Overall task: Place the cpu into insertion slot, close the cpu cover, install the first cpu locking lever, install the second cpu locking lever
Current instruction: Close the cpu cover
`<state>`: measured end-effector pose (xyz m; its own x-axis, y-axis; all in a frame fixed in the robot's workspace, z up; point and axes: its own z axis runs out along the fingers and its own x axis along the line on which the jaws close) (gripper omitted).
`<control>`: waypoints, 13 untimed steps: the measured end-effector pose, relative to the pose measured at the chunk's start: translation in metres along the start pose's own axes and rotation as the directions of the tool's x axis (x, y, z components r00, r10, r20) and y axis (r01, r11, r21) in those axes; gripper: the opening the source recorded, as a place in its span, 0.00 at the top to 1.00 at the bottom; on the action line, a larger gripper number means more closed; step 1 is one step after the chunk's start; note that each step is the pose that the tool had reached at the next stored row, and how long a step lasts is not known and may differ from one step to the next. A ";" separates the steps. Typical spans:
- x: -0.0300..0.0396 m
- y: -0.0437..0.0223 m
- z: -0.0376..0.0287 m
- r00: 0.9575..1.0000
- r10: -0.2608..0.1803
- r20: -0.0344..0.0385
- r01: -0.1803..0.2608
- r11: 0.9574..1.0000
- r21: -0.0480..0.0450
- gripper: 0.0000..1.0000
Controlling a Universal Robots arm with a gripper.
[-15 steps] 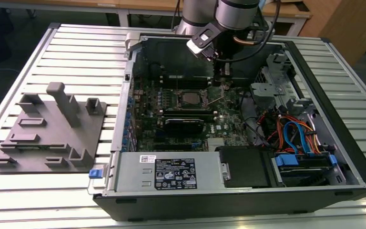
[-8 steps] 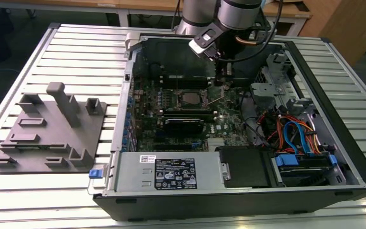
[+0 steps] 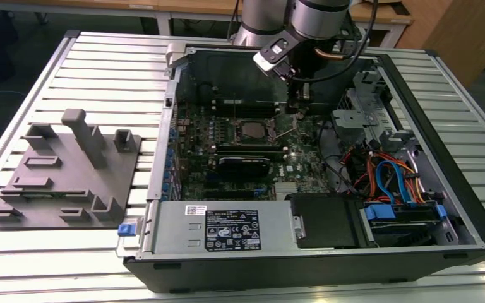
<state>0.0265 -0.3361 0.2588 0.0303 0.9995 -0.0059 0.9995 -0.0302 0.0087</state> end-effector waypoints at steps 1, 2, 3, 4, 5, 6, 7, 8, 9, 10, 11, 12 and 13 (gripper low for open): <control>0.0001 0.0006 0.0000 1.000 0.000 0.000 0.000 1.000 0.000 0.90; 0.0002 0.0012 0.0001 1.000 0.000 0.000 0.000 1.000 0.000 0.90; 0.0003 0.0019 0.0001 1.000 0.000 0.000 0.000 1.000 0.000 0.90; 0.0004 0.0025 0.0002 1.000 0.000 0.000 0.000 1.000 0.000 0.90; 0.0007 0.0030 0.0004 1.000 0.000 0.000 0.000 1.000 0.000 0.90; 0.0009 0.0038 0.0006 1.000 0.000 0.000 0.000 1.000 0.000 0.90; 0.0011 0.0046 0.0008 1.000 0.000 0.000 0.000 1.000 0.000 0.90; 0.0014 0.0057 0.0010 1.000 0.000 0.000 0.000 1.000 0.000 0.90; 0.0017 0.0067 0.0012 1.000 0.000 0.000 0.000 1.000 0.000 0.90; 0.0020 0.0079 0.0014 1.000 0.000 0.000 0.000 1.000 0.000 0.90; 0.0023 0.0090 0.0017 1.000 0.000 0.000 0.000 1.000 0.000 0.90; 0.0025 0.0102 0.0018 1.000 0.000 0.000 0.000 1.000 0.000 0.90; 0.0028 0.0114 0.0019 1.000 0.000 0.000 0.000 1.000 0.000 0.90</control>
<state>0.0380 -0.3337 0.2569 0.0303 0.9995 -0.0064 0.9995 -0.0302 0.0087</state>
